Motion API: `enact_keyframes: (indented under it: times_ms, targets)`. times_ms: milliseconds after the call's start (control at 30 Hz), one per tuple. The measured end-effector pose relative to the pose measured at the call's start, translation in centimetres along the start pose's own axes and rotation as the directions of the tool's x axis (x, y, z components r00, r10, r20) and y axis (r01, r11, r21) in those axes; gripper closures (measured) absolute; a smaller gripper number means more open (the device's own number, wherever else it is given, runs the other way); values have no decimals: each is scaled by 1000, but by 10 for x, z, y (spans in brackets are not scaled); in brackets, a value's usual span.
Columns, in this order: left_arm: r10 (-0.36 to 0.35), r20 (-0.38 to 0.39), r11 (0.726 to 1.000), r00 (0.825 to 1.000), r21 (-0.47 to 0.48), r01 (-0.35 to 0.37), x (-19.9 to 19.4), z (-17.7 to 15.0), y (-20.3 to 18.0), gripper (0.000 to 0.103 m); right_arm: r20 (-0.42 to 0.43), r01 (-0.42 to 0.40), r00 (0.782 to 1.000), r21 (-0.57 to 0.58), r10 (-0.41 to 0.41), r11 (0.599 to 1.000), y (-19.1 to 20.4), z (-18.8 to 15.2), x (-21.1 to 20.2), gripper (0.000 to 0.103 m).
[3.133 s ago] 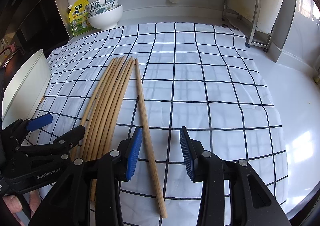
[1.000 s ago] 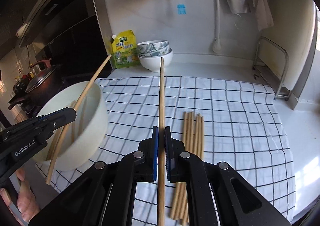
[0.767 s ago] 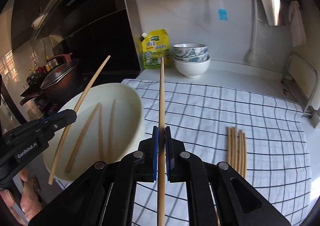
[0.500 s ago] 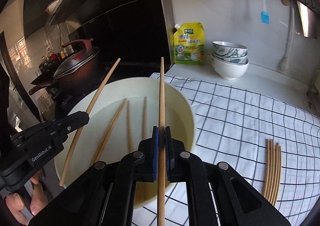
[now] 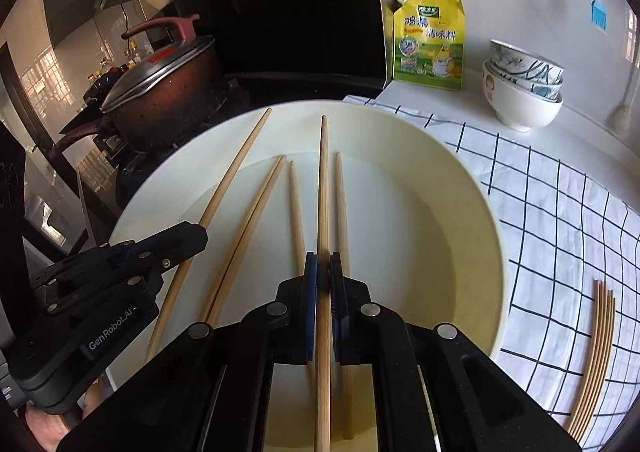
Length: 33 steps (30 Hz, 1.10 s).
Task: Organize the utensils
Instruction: 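Carry both chopsticks over the basin and open both tools to drop them, then return both open tools to the chopstick row on the cloth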
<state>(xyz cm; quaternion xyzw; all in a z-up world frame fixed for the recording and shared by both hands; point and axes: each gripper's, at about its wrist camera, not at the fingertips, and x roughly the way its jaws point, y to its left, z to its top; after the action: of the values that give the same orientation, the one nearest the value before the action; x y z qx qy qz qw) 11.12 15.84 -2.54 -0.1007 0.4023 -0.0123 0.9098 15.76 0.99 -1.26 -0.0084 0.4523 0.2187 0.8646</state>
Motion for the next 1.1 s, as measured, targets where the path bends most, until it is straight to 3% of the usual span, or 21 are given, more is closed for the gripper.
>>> enact_keyframes:
  times_ms: [167, 200, 233, 300, 367, 1100]
  targets:
    - [2, -20, 1000, 1000, -12, -2, 4, -3, 4, 95, 1, 10, 1000, 5, -10, 1000, 0, -1, 3, 96]
    - [4, -21, 1000, 1000, -15, -5, 4, -3, 4, 94, 7, 10, 1000, 6, -10, 1000, -1, 0, 2, 92]
    - [5, -17, 1000, 1000, -21, -6, 2, -4, 6, 90, 13, 10, 1000, 6, -10, 1000, 0, 0, 1, 90]
    - [9, -4, 1000, 1000, -29, -9, -1, -5, 7, 73, 26, 16, 1000, 0, -16, 1000, 0, -1, -3, 89]
    - [20, 11, 999, 1000, -33, -20, -7, -6, 9, 67, 34, 16, 999, 2, -16, 1000, -1, -2, -7, 89]
    - [6, 49, 1000, 999, -5, -6, -46, -31, -18, 58, 117, 92, 989, 3, -92, 996, -9, -36, -67, 84]
